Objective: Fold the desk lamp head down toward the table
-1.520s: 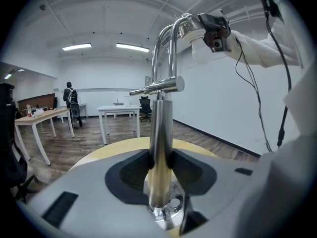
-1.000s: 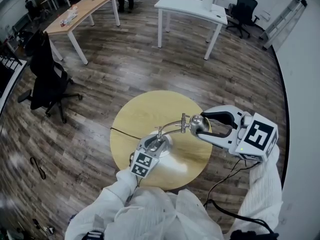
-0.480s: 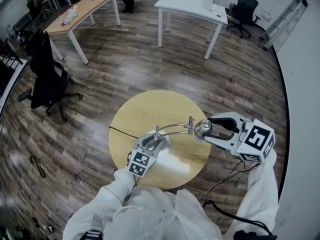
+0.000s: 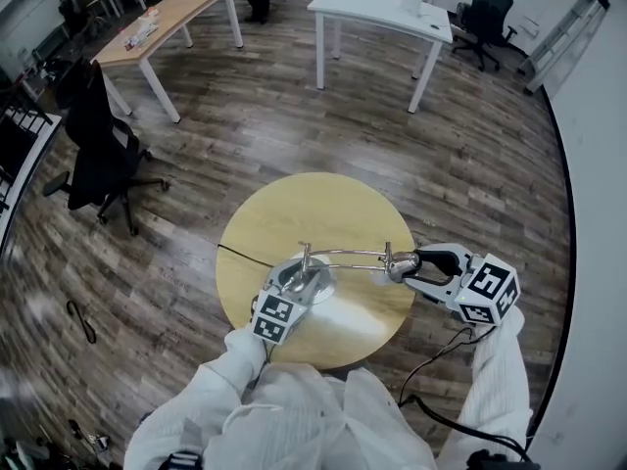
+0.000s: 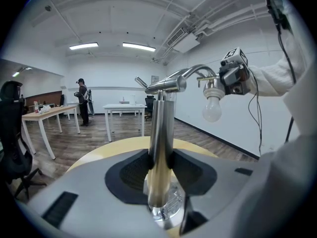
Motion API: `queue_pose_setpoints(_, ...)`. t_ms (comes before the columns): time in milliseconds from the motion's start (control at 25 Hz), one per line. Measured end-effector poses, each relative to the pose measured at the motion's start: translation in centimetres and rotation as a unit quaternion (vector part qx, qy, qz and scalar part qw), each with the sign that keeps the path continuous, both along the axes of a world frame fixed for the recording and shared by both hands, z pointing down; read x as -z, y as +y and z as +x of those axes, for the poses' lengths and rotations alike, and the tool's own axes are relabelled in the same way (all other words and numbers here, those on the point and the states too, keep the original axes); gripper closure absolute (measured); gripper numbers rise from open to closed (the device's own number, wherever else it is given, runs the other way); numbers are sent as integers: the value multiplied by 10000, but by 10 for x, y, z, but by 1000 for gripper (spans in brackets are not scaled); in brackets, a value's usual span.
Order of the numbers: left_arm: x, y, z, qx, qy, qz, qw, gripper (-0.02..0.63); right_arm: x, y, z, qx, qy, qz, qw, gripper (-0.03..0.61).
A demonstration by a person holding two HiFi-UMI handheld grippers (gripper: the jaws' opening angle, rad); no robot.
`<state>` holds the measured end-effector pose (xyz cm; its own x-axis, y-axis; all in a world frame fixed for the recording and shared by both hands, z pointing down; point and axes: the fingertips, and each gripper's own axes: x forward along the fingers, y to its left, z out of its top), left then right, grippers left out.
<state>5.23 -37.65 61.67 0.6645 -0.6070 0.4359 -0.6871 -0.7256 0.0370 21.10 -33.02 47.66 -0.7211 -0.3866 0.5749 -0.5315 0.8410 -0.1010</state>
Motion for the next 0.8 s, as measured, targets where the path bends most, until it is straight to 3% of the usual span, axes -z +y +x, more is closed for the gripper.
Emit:
queue_pose_setpoints(360, 1, -1, 2, 43, -5, -11, 10000, 468, -99, 1, 0, -344, -723, -640, 9947, 362)
queue_pose_setpoints(800, -3, -3, 4, 88, -32, -40, 9999, 468, -166, -5, -30, -363, -1352, -1291, 9817, 359)
